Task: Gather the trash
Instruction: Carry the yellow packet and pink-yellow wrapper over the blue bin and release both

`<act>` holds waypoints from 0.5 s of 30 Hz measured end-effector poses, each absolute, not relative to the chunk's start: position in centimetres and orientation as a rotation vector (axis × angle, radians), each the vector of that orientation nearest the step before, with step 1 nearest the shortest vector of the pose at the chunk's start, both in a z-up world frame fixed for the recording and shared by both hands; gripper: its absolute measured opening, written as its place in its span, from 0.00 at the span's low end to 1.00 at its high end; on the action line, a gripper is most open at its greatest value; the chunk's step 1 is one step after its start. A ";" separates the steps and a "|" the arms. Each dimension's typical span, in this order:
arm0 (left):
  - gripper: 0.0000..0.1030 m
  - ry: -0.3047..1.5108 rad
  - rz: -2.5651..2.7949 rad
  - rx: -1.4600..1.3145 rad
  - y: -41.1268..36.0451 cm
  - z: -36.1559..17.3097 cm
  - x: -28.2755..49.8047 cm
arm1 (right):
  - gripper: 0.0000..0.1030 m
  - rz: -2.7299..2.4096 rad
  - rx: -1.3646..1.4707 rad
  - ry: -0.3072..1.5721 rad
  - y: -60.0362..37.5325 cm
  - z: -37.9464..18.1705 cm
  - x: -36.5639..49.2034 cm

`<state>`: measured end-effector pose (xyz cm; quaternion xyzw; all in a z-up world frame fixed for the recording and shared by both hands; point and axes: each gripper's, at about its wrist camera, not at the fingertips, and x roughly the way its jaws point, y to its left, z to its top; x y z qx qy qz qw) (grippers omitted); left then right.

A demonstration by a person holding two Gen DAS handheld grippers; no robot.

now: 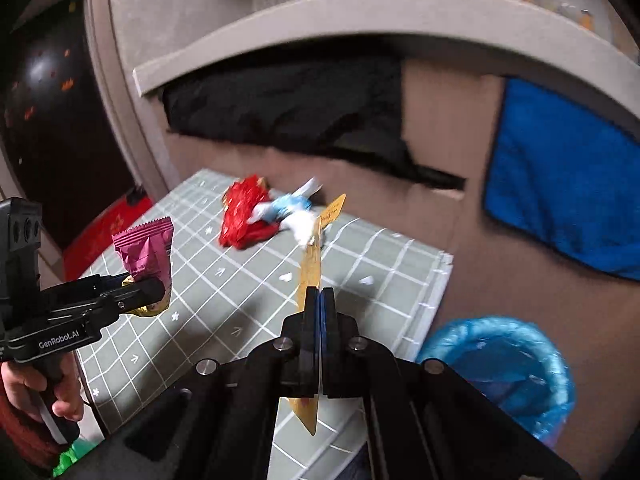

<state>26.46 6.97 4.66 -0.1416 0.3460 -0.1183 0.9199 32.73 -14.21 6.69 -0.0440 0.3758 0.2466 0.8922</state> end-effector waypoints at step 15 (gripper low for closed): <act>0.33 0.794 -0.509 -0.109 -12.2 3.8 30.7 | 0.00 0.273 0.000 0.700 -29.7 8.4 30.5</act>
